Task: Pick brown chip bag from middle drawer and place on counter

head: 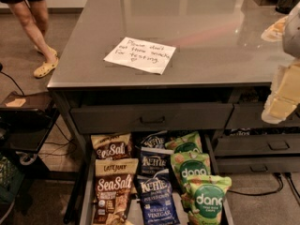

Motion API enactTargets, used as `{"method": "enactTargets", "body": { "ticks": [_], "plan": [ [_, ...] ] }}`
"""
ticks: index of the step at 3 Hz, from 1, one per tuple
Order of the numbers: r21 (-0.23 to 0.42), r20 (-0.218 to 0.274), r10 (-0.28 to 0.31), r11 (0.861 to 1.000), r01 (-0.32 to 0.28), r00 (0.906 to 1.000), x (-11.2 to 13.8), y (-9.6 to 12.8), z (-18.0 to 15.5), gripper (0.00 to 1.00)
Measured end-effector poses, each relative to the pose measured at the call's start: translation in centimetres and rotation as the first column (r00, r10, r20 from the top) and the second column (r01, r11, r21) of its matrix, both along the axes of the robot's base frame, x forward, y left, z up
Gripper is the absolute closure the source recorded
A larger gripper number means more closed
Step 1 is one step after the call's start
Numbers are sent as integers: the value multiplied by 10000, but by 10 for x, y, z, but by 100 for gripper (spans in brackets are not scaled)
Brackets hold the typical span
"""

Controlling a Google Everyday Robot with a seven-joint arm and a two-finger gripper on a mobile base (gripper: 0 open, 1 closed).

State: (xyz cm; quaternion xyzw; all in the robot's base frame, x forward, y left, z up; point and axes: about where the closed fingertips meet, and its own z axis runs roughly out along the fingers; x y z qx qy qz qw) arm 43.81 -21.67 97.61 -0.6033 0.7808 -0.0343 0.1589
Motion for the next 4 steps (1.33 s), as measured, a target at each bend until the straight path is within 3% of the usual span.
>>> {"method": "enactTargets", "body": {
  "ticks": [1, 2, 3, 4],
  "plan": [
    [5, 0, 1, 10000, -1, 10000, 0, 0, 0, 0],
    [635, -61, 121, 9979, -117, 9999, -3, 13, -10, 0],
    [1766, -246, 413, 9836, -363, 9988, -11, 47, -34, 0],
    [2861, -423, 611, 9571, -465, 9972, -19, 89, -63, 0]
  ]
}}
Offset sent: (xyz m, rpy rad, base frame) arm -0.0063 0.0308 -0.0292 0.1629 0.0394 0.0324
